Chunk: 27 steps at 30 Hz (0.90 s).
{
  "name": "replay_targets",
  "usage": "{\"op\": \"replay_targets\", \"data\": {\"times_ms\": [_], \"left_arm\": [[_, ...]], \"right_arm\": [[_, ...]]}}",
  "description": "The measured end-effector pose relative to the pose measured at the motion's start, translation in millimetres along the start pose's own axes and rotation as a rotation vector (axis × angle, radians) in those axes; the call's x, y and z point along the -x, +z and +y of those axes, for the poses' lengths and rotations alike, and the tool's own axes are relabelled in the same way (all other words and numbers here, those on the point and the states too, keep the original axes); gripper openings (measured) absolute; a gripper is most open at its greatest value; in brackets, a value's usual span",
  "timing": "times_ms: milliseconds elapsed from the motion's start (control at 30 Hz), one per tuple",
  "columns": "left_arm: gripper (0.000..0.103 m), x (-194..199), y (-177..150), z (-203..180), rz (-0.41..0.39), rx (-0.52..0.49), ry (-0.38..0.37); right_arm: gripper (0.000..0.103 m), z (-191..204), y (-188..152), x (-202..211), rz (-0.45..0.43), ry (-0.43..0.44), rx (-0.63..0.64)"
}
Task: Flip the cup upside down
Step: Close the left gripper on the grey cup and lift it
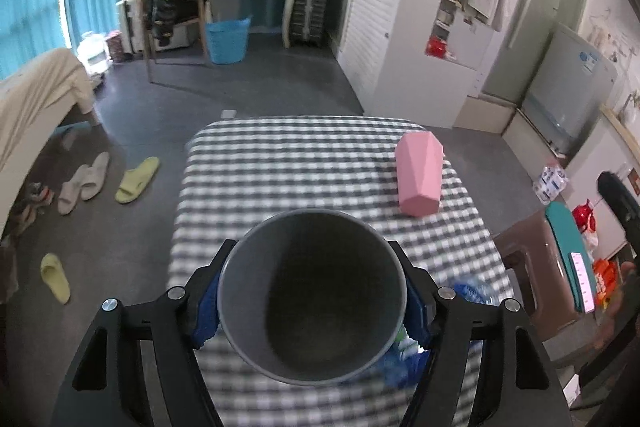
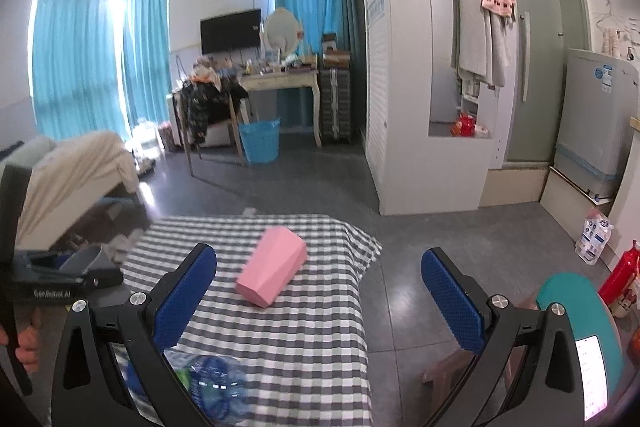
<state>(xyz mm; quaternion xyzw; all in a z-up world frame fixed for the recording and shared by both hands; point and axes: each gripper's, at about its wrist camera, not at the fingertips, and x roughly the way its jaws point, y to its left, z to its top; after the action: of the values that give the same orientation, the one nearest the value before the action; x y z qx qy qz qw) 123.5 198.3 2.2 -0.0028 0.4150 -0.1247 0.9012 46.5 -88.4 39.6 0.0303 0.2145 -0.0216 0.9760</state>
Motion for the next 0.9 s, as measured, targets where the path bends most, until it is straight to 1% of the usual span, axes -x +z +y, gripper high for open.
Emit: {"op": "replay_targets", "data": {"times_ms": [67,167,267,300,333,400,500,600,633,700,767,900], "left_arm": [[0.073,14.7,-8.7,-0.4,-0.007,0.0,0.008],[0.073,46.8,-28.8,-8.4,-0.027,-0.003,0.026],[0.073,81.7,-56.5,-18.6,-0.042,-0.021,0.004],[0.073,88.1,-63.0,-22.6,-0.039,-0.025,-0.004],[0.073,97.7,-74.3,-28.1,-0.022,-0.035,-0.021],[0.073,104.8,-89.4,-34.9,0.014,-0.048,-0.049],[0.073,100.7,-115.1,-51.9,0.122,-0.084,-0.107],[0.073,77.6,-131.3,-71.4,0.222,-0.114,-0.133],[0.073,70.9,-134.3,-78.5,0.237,-0.122,-0.131],[0.073,56.2,-137.8,-84.5,0.259,-0.12,-0.132],[0.073,47.3,-135.0,-90.0,0.229,-0.125,-0.13],[0.073,25.9,-122.8,-96.4,0.212,-0.115,-0.124]], "right_arm": [[0.103,2.3,-1.6,16.7,-0.007,0.015,0.006],[0.103,4.2,-8.3,38.4,0.002,0.016,0.024],[0.103,4.0,-16.4,58.3,0.008,0.007,0.038],[0.103,3.6,-18.9,65.1,0.01,0.008,0.038],[0.103,3.3,-21.7,72.7,0.011,0.01,0.037],[0.103,3.1,-24.2,82.4,0.011,0.013,0.037],[0.103,4.9,-28.6,97.2,0.01,0.026,0.042],[0.103,9.3,-34.2,106.1,0.013,0.035,0.046],[0.103,10.1,-35.8,109.0,0.014,0.036,0.049],[0.103,8.6,-37.6,113.1,0.014,0.034,0.053],[0.103,5.2,-41.1,116.6,0.015,0.026,0.054],[0.103,-8.2,-44.0,111.8,0.033,0.001,0.041]]}}
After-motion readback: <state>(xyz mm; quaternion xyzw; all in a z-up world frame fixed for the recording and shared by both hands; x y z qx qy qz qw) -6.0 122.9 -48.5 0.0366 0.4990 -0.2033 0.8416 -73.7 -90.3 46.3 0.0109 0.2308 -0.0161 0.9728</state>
